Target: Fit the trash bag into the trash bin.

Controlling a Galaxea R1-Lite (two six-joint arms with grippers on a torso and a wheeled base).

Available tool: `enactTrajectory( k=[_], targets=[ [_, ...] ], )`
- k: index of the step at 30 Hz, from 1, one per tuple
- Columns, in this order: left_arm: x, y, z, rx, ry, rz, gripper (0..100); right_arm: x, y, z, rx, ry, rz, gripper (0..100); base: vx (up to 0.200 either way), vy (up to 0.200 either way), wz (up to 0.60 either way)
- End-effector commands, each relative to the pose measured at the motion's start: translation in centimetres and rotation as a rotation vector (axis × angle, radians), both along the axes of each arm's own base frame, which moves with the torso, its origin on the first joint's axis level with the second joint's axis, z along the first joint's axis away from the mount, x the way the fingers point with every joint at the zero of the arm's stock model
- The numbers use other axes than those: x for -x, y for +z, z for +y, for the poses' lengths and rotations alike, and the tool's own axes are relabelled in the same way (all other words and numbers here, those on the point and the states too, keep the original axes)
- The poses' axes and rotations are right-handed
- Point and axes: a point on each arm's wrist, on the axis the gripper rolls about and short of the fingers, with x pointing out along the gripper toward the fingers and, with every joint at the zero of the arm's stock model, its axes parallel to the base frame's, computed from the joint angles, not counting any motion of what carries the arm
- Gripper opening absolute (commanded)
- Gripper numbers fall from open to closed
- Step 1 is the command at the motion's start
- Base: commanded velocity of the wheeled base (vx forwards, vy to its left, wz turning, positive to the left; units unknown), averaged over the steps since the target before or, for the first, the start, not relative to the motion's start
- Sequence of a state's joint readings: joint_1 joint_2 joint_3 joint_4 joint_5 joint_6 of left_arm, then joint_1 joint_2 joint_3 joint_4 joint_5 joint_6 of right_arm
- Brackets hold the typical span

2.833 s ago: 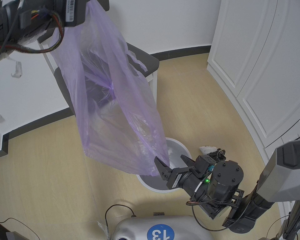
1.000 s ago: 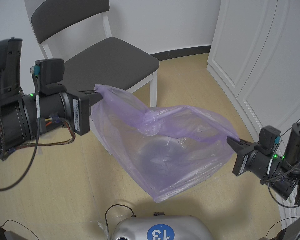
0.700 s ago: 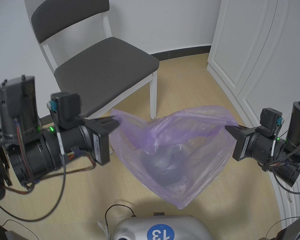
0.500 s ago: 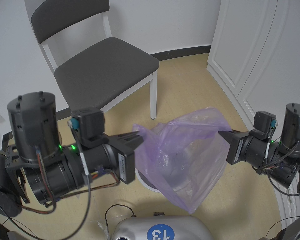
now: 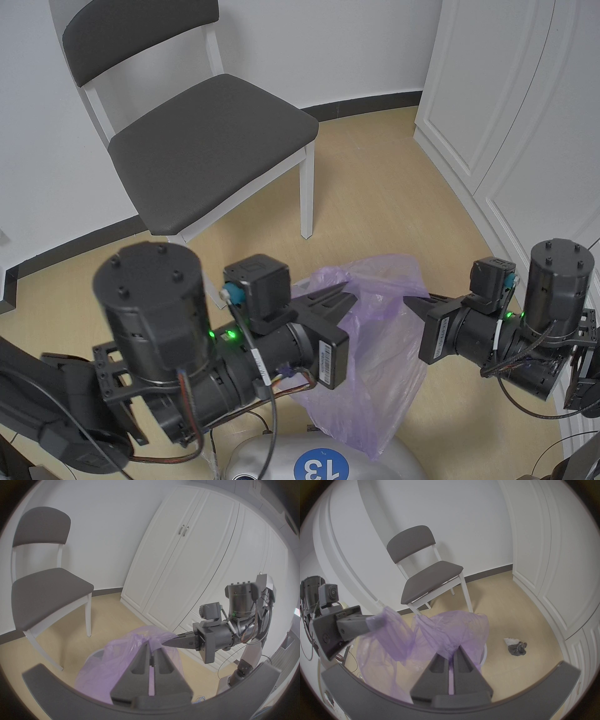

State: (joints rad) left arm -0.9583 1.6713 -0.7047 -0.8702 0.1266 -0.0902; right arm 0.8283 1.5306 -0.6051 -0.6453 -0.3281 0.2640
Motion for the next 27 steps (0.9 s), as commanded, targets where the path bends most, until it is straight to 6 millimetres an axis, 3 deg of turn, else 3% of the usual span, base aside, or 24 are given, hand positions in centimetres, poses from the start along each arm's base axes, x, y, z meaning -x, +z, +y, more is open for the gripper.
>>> enactTrajectory(
  k=[1, 6, 18, 27],
  targets=[
    [-1.4, -2.5, -1.5, -0.054, 0.008, 0.038, 0, -0.9, -1.4, -0.2, 0.028, -0.002, 0.042, 0, 0.000, 0.000, 0.00],
    [-2.5, -2.8, -1.9, -0.031, 0.033, 0.068, 0, -2.6, -2.4, -1.0, 0.039, -0.017, 0.083, 0, 0.000, 0.000, 0.00],
    [-7.7, -4.6, -1.7, 0.032, 0.136, 0.134, 0, -7.1, -5.0, -1.9, 0.052, -0.087, 0.149, 0, 0.000, 0.000, 0.00],
    [-9.0, -5.4, -0.9, 0.055, 0.164, 0.146, 0, -8.0, -6.0, -1.7, 0.056, -0.098, 0.157, 0, 0.000, 0.000, 0.00]
  ],
)
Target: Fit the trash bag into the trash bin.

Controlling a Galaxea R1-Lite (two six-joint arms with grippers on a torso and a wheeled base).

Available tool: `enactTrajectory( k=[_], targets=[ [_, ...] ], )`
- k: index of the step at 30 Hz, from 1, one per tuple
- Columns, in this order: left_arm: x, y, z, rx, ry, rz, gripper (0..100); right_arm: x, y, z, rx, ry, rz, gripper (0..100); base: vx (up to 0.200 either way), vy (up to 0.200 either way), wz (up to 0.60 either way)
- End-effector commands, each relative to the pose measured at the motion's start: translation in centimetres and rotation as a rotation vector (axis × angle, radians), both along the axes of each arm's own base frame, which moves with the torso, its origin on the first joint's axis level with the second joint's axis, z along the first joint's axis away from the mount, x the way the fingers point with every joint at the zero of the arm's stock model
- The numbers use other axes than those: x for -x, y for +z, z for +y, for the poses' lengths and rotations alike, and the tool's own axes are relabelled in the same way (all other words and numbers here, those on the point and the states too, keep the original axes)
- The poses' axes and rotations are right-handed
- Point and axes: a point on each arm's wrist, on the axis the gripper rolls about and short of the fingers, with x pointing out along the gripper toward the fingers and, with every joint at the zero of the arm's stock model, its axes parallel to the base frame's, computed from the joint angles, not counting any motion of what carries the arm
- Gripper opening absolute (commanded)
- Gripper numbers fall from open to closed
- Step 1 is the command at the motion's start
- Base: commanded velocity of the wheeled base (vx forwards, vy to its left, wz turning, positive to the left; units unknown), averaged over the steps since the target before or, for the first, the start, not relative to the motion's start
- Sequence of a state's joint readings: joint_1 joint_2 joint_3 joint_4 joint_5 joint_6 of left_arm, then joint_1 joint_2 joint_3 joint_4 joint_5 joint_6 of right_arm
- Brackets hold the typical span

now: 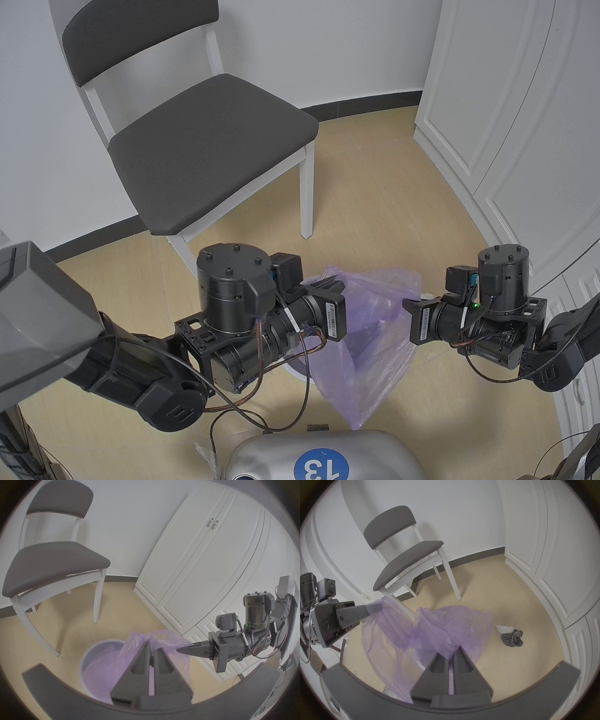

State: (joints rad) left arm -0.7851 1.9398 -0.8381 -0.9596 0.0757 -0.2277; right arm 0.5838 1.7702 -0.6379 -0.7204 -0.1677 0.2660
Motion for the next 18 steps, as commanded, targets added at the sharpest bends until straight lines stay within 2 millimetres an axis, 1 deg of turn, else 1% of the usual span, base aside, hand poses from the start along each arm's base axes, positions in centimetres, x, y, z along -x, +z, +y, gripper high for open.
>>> enactTrajectory(
  k=[1, 3, 4, 5, 7, 10, 11, 18],
  targets=[
    [-1.4, -1.2, 0.6, -0.001, 0.041, 0.020, 0, -0.7, -1.0, 0.3, 0.011, -0.005, 0.017, 0, 0.000, 0.000, 0.00],
    [-2.3, -1.7, 0.9, 0.024, 0.067, 0.010, 0, -1.0, -0.8, 0.0, 0.002, -0.019, 0.001, 0, 0.000, 0.000, 0.00],
    [-2.3, -1.7, 0.9, 0.024, 0.067, 0.010, 0, -1.0, -0.8, 0.0, 0.002, -0.019, 0.001, 0, 0.000, 0.000, 0.00],
    [-3.0, -2.3, 1.2, 0.037, 0.084, 0.001, 0, -1.3, -0.4, -0.5, -0.010, -0.032, -0.019, 0, 0.000, 0.000, 0.00],
    [-3.4, -3.1, 1.4, 0.037, 0.097, 0.006, 0, -1.4, -0.4, -0.7, -0.019, -0.016, -0.017, 0, 0.000, 0.000, 0.00],
    [-4.0, -4.0, 1.8, 0.054, 0.118, 0.013, 0, -1.7, -1.0, -0.7, -0.025, 0.004, 0.006, 0, 0.000, 0.000, 0.00],
    [-4.2, -4.2, 1.8, 0.070, 0.121, 0.016, 0, -2.0, -1.5, -0.5, -0.018, 0.004, 0.019, 0, 0.000, 0.000, 0.00],
    [-5.2, -4.7, 3.0, 0.103, 0.167, 0.023, 0, -3.1, -3.2, 0.2, -0.024, 0.004, 0.015, 0, 0.000, 0.000, 0.00]
  ],
)
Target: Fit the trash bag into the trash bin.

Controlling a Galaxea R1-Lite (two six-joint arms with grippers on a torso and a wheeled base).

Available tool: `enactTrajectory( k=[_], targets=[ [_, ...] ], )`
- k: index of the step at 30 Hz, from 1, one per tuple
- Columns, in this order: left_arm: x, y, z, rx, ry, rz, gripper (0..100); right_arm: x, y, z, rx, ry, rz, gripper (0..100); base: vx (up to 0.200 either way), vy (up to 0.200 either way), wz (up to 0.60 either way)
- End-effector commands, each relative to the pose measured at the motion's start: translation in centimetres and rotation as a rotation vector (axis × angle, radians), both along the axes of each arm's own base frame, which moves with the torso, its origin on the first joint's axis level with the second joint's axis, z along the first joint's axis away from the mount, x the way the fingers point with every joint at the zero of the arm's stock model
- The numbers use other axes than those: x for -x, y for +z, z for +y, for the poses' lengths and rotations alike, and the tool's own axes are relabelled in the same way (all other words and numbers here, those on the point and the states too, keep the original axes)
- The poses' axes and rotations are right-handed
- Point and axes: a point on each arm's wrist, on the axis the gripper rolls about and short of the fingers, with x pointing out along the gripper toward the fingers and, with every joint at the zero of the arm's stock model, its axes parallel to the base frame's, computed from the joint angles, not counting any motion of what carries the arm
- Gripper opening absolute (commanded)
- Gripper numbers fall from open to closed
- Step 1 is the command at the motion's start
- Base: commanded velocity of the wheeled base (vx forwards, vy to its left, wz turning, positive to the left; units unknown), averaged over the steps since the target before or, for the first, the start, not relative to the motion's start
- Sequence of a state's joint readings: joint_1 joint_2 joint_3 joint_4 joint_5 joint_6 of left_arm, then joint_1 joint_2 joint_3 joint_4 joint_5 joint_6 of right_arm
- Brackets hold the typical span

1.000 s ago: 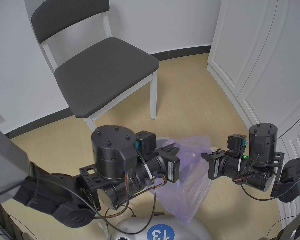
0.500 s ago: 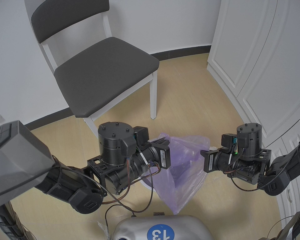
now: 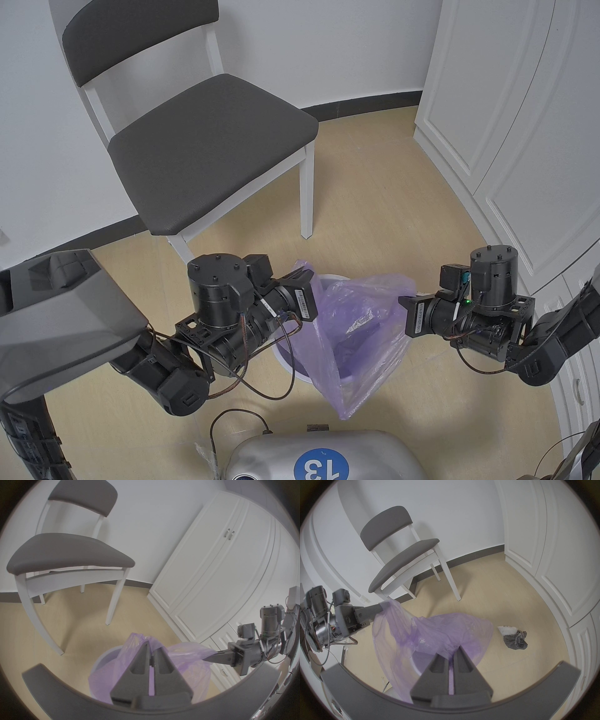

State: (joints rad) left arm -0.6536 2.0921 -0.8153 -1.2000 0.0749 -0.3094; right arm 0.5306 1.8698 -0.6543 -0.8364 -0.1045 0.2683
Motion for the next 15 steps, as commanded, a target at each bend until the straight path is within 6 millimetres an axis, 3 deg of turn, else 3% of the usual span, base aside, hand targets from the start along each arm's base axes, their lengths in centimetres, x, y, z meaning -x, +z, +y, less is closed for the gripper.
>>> enactTrajectory(
  k=[1, 9, 15],
  targets=[
    [-1.0, -1.1, 1.1, 0.018, 0.044, 0.027, 0, -1.1, -2.2, 1.0, -0.003, 0.002, 0.021, 0, 0.000, 0.000, 0.00],
    [-1.2, -1.2, 3.4, 0.032, 0.095, 0.019, 0, -1.6, -4.8, 4.3, -0.094, 0.020, 0.063, 0, 0.000, 0.000, 0.00],
    [-1.2, -2.0, 3.8, 0.039, 0.103, 0.055, 0, -1.4, -4.8, 2.9, -0.035, 0.000, 0.066, 0, 0.000, 0.000, 0.00]
  ],
)
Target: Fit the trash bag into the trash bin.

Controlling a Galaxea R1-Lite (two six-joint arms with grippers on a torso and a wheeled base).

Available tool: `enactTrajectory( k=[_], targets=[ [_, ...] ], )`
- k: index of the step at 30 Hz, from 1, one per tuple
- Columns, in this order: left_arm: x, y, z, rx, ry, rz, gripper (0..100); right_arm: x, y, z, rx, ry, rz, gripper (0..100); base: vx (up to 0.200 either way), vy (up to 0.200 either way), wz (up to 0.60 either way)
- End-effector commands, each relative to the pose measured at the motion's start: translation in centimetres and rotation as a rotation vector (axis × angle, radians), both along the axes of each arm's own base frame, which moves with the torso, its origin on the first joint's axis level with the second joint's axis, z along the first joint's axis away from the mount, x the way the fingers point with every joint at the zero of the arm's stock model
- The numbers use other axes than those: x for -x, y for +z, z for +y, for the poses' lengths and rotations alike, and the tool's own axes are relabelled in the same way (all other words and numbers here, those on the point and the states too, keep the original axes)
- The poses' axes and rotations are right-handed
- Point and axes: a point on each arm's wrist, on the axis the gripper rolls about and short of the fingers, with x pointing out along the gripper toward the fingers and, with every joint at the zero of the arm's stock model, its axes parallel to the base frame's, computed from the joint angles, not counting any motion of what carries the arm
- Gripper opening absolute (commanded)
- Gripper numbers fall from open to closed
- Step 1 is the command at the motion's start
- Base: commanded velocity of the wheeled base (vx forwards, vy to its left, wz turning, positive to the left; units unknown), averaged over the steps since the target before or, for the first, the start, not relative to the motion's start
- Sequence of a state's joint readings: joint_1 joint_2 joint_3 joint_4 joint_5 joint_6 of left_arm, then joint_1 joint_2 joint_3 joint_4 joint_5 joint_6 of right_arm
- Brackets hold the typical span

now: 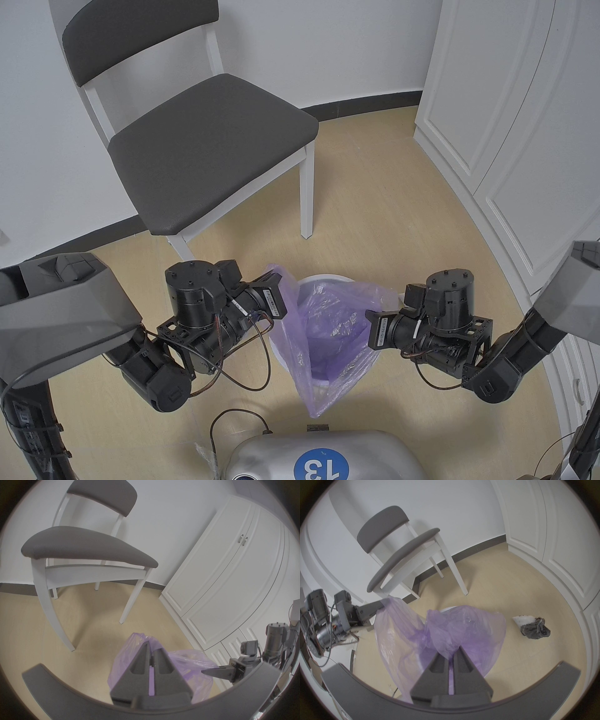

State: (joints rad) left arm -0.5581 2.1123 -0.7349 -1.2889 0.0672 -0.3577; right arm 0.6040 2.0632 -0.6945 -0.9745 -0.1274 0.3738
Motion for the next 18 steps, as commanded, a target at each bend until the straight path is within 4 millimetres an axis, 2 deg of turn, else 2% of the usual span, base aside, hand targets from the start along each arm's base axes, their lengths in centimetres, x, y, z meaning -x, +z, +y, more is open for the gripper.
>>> enactTrajectory(
  k=[1, 5, 10, 15, 17, 18],
  targets=[
    [-0.1, -0.6, 0.3, 0.009, 0.011, 0.028, 0, -0.4, -0.2, -1.4, 0.043, -0.025, 0.003, 0, 0.000, 0.000, 0.00],
    [-0.4, -1.1, 0.4, 0.013, 0.019, 0.040, 0, -1.5, 0.2, -2.9, 0.045, -0.070, -0.010, 0, 0.000, 0.000, 0.00],
    [0.2, -1.0, 0.8, 0.008, 0.015, 0.043, 0, -1.4, -0.4, -3.8, 0.107, -0.065, 0.004, 0, 0.000, 0.000, 0.00],
    [0.5, -1.8, 0.4, 0.002, -0.012, 0.059, 0, -1.4, -2.1, -3.7, 0.145, -0.053, 0.044, 0, 0.000, 0.000, 0.00],
    [0.5, -2.3, 0.8, -0.009, -0.009, 0.064, 0, -1.5, -2.6, -3.9, 0.170, -0.047, 0.050, 0, 0.000, 0.000, 0.00],
    [0.7, -3.2, 1.4, -0.029, -0.029, 0.077, 0, -1.8, -3.3, -4.6, 0.210, -0.053, 0.061, 0, 0.000, 0.000, 0.00]
  ],
)
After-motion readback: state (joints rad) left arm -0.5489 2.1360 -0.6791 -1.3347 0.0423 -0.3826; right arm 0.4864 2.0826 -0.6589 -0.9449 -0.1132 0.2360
